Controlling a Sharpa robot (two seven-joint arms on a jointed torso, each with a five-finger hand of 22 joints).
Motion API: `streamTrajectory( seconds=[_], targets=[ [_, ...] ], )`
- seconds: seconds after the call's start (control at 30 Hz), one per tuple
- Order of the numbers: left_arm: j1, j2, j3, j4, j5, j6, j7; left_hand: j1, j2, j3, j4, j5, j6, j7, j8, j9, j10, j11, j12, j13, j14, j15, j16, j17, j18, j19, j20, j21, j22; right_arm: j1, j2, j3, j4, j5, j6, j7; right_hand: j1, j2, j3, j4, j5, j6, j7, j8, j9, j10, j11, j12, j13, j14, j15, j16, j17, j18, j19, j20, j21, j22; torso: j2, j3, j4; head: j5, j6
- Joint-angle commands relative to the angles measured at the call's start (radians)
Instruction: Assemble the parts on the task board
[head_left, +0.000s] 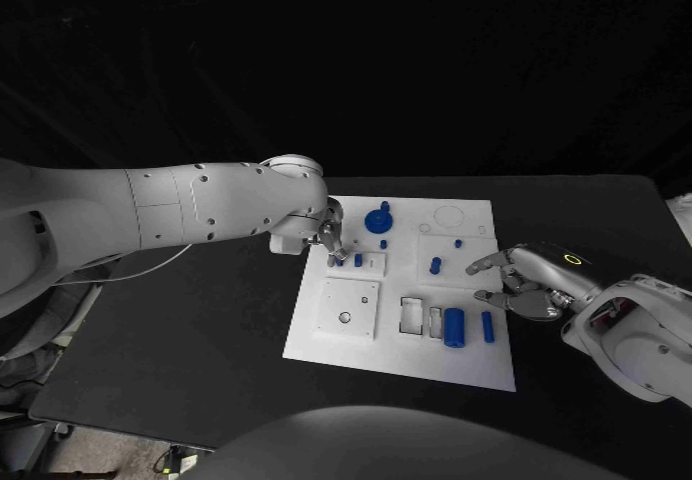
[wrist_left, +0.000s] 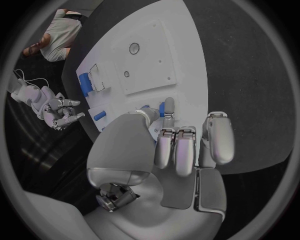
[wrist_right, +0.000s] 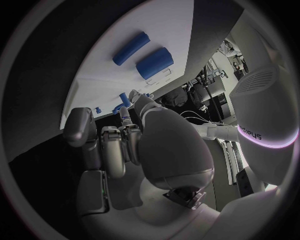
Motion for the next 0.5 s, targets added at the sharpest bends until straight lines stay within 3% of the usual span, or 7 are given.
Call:
streamTrajectory(
  seconds=[0.03,0.5],
  targets=[
    [-0.004,0.001,-0.003,0.002,-0.008,-0.004,-0.129,0.000,0.009,0.092,-0.087,-0.008,0.034,-0.041,0.005,0.004,0.065,-0.005,-0.005,0.228,0.106,-0.001,0.002,0.263,0.008,-0.009,0.001,-0.008,0.189,-0.001,0.000,0.000,0.000,-0.010,0.012,0.000,0.011,0.001,0.005,-0.001,0.006,0.007,0.001,0.002,0.001,-0.009,0.002,-0.005,0.097,0.089,0.006,-0.005,0.243,0.020,-0.007,0.002,-0.004,0.134,0.000,0.0000,-0.0003,-0.001,0.000],
    [-0.004,-0.008,-0.003,0.016,-0.008,-0.011,-0.127,-0.002,0.008,0.096,-0.091,-0.016,0.031,-0.041,0.004,0.010,0.059,-0.005,-0.011,0.222,0.106,0.000,0.002,0.263,0.011,-0.020,0.002,-0.022,0.184,-0.004,0.001,0.000,-0.001,-0.010,0.010,0.000,0.011,0.001,0.006,-0.001,0.006,0.007,0.001,0.002,0.001,-0.010,0.002,-0.007,0.096,0.088,0.006,-0.006,0.242,0.020,-0.008,0.002,-0.005,0.134,-0.001,0.0003,-0.0001,0.001,0.000]
  ],
)
